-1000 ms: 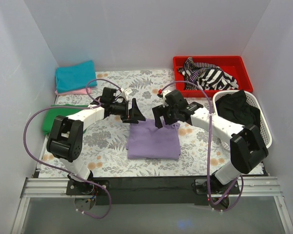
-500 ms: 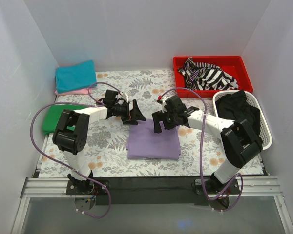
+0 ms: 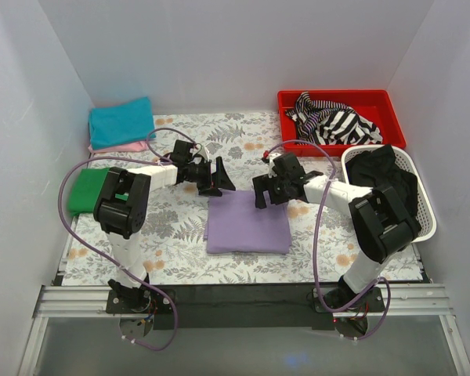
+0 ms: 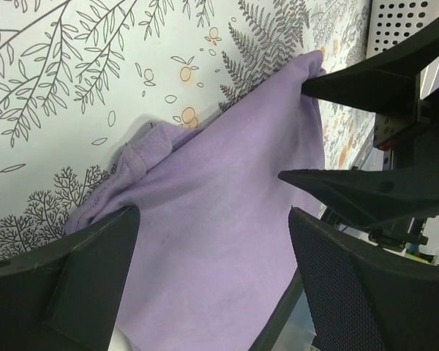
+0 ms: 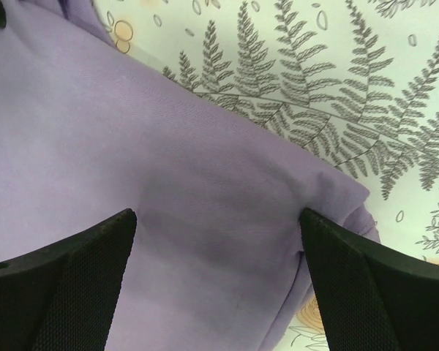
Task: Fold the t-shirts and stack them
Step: Fold the tshirt, then neatly place the folded tshirt to the corner
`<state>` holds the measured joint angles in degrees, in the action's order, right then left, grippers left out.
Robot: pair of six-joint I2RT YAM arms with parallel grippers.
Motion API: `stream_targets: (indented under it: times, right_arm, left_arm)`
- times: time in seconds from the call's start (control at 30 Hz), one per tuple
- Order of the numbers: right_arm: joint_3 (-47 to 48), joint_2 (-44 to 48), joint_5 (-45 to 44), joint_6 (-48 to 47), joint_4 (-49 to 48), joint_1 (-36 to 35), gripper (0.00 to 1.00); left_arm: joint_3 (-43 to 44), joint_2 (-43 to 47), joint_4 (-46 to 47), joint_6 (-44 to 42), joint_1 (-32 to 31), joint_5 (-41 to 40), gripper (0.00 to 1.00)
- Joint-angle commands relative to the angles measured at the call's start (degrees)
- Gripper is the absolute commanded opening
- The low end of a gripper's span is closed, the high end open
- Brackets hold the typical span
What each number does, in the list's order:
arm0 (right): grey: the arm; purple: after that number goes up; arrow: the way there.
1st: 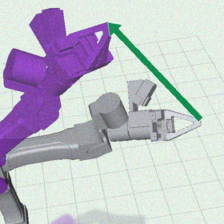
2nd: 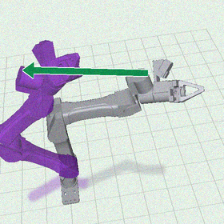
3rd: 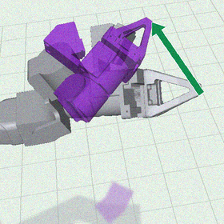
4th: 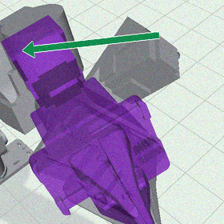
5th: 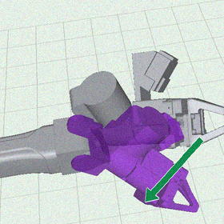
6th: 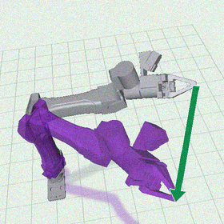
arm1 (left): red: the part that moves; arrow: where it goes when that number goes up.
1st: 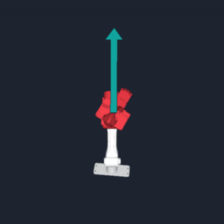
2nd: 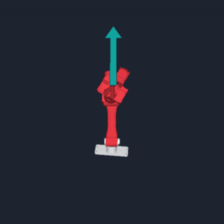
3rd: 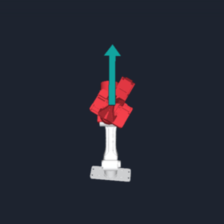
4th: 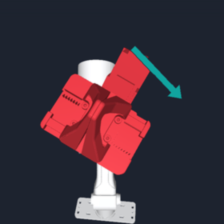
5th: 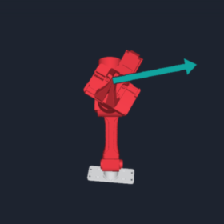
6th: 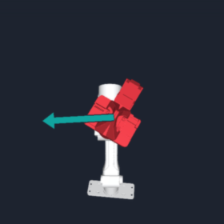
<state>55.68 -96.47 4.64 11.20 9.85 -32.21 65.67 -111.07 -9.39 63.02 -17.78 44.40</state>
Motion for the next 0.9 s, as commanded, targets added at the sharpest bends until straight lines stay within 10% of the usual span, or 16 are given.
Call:
stream_targets:
  times: [0.0, 0.87]
  right_arm:
    - [-1.19, -2.32, -3.41, -0.74, 0.17, 1.62, 0.98]
    - [-14.71, 27.28, 6.60, 8.66, 7.20, 2.15, 0.98]
  left_arm:
    - [0.60, -0.99, -1.25, -2.29, -0.15, -2.30, 0.83]
    - [-9.21, 20.79, -6.17, 0.34, -0.15, -12.32, 0.83]
